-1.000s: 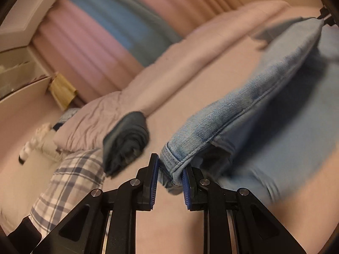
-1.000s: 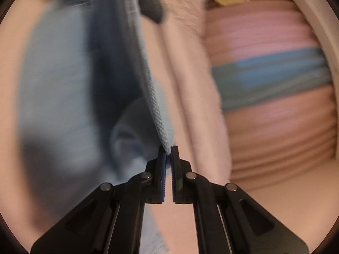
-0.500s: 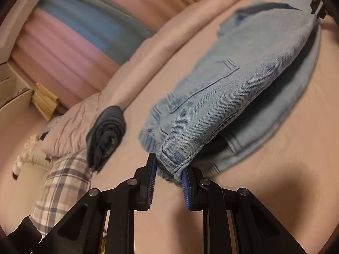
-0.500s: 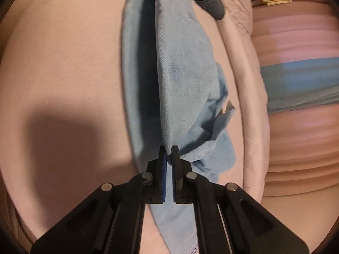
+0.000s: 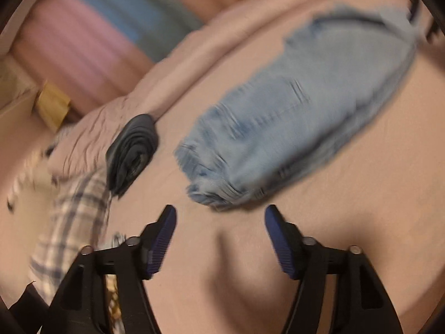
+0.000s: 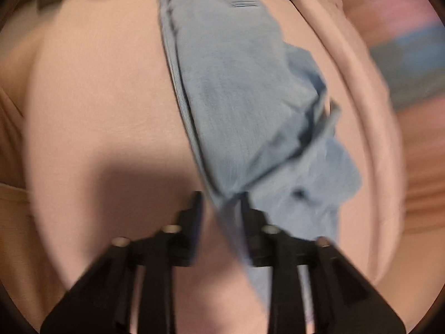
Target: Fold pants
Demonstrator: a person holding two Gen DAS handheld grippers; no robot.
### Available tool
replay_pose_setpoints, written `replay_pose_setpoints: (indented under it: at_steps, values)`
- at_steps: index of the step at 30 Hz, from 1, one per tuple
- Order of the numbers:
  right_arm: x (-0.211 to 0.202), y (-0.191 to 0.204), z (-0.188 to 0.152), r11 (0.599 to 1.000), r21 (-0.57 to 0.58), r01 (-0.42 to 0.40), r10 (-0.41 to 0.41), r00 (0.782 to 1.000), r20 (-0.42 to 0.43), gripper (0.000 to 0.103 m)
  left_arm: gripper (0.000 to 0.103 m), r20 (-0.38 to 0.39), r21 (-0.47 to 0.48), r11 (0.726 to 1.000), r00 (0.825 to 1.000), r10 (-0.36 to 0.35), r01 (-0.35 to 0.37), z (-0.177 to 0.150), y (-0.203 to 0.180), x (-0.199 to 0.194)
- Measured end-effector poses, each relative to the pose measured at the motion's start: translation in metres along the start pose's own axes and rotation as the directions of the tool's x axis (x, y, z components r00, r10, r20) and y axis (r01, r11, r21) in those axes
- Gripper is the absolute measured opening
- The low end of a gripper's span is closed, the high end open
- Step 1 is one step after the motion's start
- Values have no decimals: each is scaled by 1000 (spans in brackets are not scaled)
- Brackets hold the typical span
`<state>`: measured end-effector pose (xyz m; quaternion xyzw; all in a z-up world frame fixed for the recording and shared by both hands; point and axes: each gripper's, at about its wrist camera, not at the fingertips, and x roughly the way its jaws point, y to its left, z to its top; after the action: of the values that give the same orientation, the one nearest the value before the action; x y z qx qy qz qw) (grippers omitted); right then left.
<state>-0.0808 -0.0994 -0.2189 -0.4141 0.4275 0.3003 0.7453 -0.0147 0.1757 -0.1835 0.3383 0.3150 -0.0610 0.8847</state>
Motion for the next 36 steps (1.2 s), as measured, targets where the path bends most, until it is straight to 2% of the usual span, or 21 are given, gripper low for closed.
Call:
replay_pose_setpoints:
  at_steps: [2, 3, 5, 7, 9, 10, 12, 13, 15, 17, 18, 20, 21, 24, 26, 27, 29, 30, 31, 33, 36]
  values:
    - [-24, -27, -4, 986, 146, -80, 68, 994, 86, 35, 72, 51, -90, 996, 998, -24, 28, 13, 4, -14]
    - [-32, -43, -4, 970, 221, -98, 71, 989, 129, 39, 73, 75, -120, 991, 996, -42, 51, 23, 3, -17]
    - [-35, -79, 3, 929, 363, -72, 13, 987, 162, 44, 73, 107, -182, 972, 986, -127, 145, 52, -9, -16]
    - [-21, -120, 21, 856, 510, -83, 8, 989, 148, 46, 73, 117, -222, 944, 968, -223, 244, 75, -26, -11]
    - [-4, -153, 39, 775, 608, -170, 63, 979, 192, 46, 73, 135, -246, 901, 933, -334, 358, 103, -52, -4]
    - [8, -169, 51, 737, 649, -192, 74, 976, 205, 46, 73, 128, -253, 887, 922, -365, 386, 113, -63, -1]
    - [34, -192, 70, 673, 713, -196, 97, 979, 178, 47, 73, 132, -268, 855, 896, -423, 443, 134, -84, 7]
    - [49, -202, 79, 633, 750, -191, 104, 981, 162, 47, 73, 139, -276, 845, 889, -436, 457, 141, -92, 10]
    - [81, -216, 94, 570, 801, -182, 154, 982, 114, 47, 73, 132, -296, 828, 879, -458, 476, 152, -106, 19]
    - [113, -219, 102, 539, 832, -133, 206, 978, 23, 47, 73, 85, -331, 818, 878, -472, 472, 155, -115, 34]
    - [125, -217, 103, 540, 835, -101, 217, 976, -22, 37, 73, 65, -342, 815, 877, -475, 467, 155, -116, 40]
    - [129, -214, 100, 571, 820, -38, 173, 982, -75, 8, 73, 14, -361, 815, 876, -482, 454, 150, -120, 53]
    - [121, -217, 93, 552, 832, -53, 159, 986, -43, 7, 73, -1, -363, 817, 877, -481, 448, 147, -120, 56]
    - [62, -236, 53, 440, 889, -127, 53, 992, 115, 7, 73, -27, -356, 831, 884, -467, 428, 140, -117, 59]
    - [8, -240, 11, 377, 908, -183, -44, 976, 215, 6, 73, -24, -368, 823, 880, -475, 434, 137, -113, 60]
    - [-21, -237, -17, 343, 914, -219, -98, 959, 266, 6, 73, -26, -374, 820, 879, -476, 433, 136, -111, 60]
    - [-57, -221, -68, 274, 928, -254, -182, 933, 309, 5, 73, -35, -388, 818, 880, -474, 425, 134, -111, 61]
    - [-65, -213, -90, 249, 934, -256, -215, 926, 311, 5, 73, -38, -393, 815, 878, -477, 426, 131, -109, 60]
    - [-72, -200, -118, 207, 945, -253, -245, 922, 300, 5, 73, -44, -396, 815, 878, -477, 423, 130, -109, 61]
    - [-61, -177, -171, 78, 959, -272, -214, 935, 283, 5, 73, -53, -395, 820, 881, -470, 414, 130, -108, 59]
    - [-22, -146, -215, -53, 965, -258, -143, 958, 248, 6, 73, -79, -394, 829, 884, -461, 398, 141, -107, 70]
